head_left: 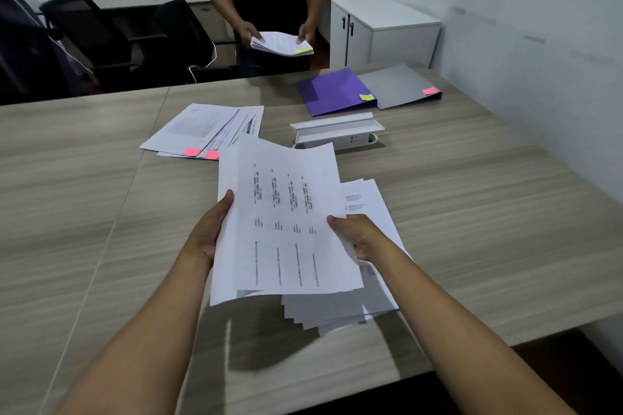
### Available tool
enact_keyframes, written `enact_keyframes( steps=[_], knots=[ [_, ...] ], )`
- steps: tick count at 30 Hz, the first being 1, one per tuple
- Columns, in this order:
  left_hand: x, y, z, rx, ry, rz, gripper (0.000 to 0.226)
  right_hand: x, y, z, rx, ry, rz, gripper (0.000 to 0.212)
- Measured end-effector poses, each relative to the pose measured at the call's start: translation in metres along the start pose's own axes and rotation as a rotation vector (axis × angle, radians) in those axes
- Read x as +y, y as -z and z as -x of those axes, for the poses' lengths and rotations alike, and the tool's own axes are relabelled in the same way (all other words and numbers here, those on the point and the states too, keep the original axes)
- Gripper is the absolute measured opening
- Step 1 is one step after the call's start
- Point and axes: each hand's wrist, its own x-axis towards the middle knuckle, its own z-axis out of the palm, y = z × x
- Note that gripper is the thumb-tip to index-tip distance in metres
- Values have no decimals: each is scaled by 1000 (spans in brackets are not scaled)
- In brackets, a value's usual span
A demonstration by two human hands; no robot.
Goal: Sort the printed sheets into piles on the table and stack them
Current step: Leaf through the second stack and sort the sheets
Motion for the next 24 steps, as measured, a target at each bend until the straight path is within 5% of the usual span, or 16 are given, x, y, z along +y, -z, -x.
enact_keyframes(
  steps=[8,13,15,18,21,24],
  knots=[
    [6,1,3,33,-3,-19,59,20,41,-6,332,9,445,20],
    [11,2,8,33,-5,-33,62,23,43,-2,464,-67,812,38],
    [11,1,9,18,-3,-17,60,18,30,3,556,39,913,50],
    [10,-1,9,3,-9,-2,55,5,0,7,318,155,592,50],
    [8,-2,10,-19,-24,21,48,-7,-25,14,-137,-164,36,52],
    [9,1,12,-14,-40,42,46,-4,-30,11,-208,-148,-162,23]
  ],
)
